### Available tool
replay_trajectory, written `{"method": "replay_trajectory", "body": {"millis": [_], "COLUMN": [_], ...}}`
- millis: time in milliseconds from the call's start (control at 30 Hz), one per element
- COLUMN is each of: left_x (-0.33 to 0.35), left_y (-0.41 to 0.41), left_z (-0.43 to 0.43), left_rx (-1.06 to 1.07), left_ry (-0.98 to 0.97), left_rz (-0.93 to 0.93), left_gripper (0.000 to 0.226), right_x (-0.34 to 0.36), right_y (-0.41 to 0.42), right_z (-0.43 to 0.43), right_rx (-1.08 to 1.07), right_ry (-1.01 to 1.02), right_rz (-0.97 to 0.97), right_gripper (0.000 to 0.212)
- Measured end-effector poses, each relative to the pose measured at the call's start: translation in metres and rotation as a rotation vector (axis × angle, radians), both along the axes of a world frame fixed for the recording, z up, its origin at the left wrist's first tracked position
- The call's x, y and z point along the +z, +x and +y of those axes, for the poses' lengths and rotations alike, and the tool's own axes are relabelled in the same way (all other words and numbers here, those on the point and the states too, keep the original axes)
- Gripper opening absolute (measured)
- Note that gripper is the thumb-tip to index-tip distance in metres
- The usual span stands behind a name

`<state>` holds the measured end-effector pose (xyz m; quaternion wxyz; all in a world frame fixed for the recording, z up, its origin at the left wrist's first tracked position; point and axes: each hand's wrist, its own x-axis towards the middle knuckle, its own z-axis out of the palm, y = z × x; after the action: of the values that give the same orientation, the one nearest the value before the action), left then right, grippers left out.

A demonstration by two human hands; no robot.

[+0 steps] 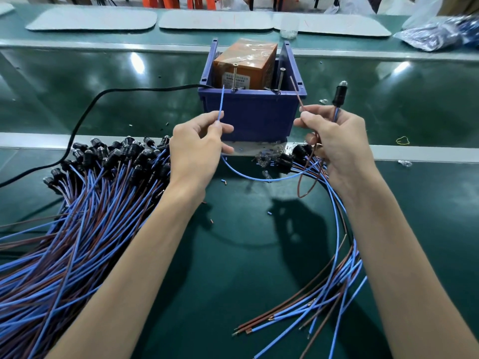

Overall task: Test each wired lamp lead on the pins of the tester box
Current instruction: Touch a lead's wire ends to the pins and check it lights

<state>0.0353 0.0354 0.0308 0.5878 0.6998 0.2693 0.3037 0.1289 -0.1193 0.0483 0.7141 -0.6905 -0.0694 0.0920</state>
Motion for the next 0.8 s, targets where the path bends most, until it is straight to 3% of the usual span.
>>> {"method": "replay_trajectory", "body": {"millis": [200, 367, 567, 700, 800], "left_x": [0.0000, 0.0006, 0.0021, 0.0033, 0.0023], "left_y": [-0.0016, -0.0051, -0.0033, -0.0028, -0.0038], "left_z": [-0.0005, -0.0001, 0.0004, -0.0015, -0.0034], "left_rx": [-0.053, -0.029, -0.027, -0.079, -0.077], "left_ry": [0.039, 0.018, 0.018, 0.109, 0.157], "left_rz": [0.025, -0.010, -0.039, 0.001, 0.005], "left_gripper": [0.033, 0.011, 0.019, 0.037, 0.038], "right_x": [-0.0007, 0.0004, 0.0012, 0.0019, 0.0004], "right_y": [-0.0012, -0.0014, -0.0011, -0.0006, -0.0012], "right_z": [0.0010, 0.0022, 0.0045, 0.0054, 0.0055], "right_rx": [-0.009, -0.008, 0.001, 0.017, 0.054], "right_ry": [0.021, 0.019, 0.038, 0.062, 0.051], "right_rz": [0.006, 0.009, 0.044, 0.047, 0.020], "right_gripper": [0.019, 0.022, 0.023, 0.023, 0.024]}}
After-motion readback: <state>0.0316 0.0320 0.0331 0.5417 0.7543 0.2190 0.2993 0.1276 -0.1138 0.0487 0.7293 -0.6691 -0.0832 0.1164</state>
